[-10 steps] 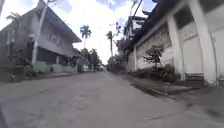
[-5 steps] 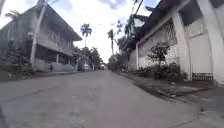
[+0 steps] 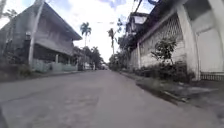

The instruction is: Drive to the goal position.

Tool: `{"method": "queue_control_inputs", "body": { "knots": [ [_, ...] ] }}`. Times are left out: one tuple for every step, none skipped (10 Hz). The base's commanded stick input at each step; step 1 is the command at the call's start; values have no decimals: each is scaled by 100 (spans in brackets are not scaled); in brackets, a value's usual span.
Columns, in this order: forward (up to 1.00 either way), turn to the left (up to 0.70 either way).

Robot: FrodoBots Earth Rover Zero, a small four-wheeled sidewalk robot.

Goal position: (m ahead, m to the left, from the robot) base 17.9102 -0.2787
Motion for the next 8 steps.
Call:
{"method": "queue_control_inputs", "body": {
  "knots": [
    [70,0],
    [70,0],
    [70,0],
    [70,0],
    [70,0],
    [70,0],
    [70,0],
    [70,0]
  ]
}}
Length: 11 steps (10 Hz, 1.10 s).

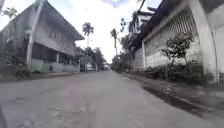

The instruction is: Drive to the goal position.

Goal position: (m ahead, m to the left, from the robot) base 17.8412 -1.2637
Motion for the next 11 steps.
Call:
{"method": "queue_control_inputs", "body": {
  "knots": [
    [70,0],
    [70,0],
    [70,0],
    [70,0],
    [70,0],
    [70,0],
    [70,0],
    [70,-5],
    [70,-12],
    [70,-18],
    [70,-18]
  ]
}}
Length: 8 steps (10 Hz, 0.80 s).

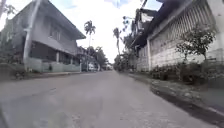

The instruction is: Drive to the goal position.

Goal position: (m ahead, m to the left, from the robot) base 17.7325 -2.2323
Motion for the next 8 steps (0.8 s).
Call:
{"method": "queue_control_inputs", "body": {
  "knots": [
    [70,-18],
    [70,-17],
    [70,-16],
    [70,-7],
    [70,0],
    [70,0],
    [70,0],
    [70,0]
  ]
}}
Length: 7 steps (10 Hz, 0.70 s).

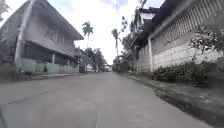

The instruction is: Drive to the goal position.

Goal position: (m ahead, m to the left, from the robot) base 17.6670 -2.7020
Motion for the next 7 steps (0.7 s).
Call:
{"method": "queue_control_inputs", "body": {
  "knots": [
    [70,0],
    [70,-9],
    [70,-27],
    [70,-31],
    [70,-27],
    [70,-22],
    [70,0]
  ]
}}
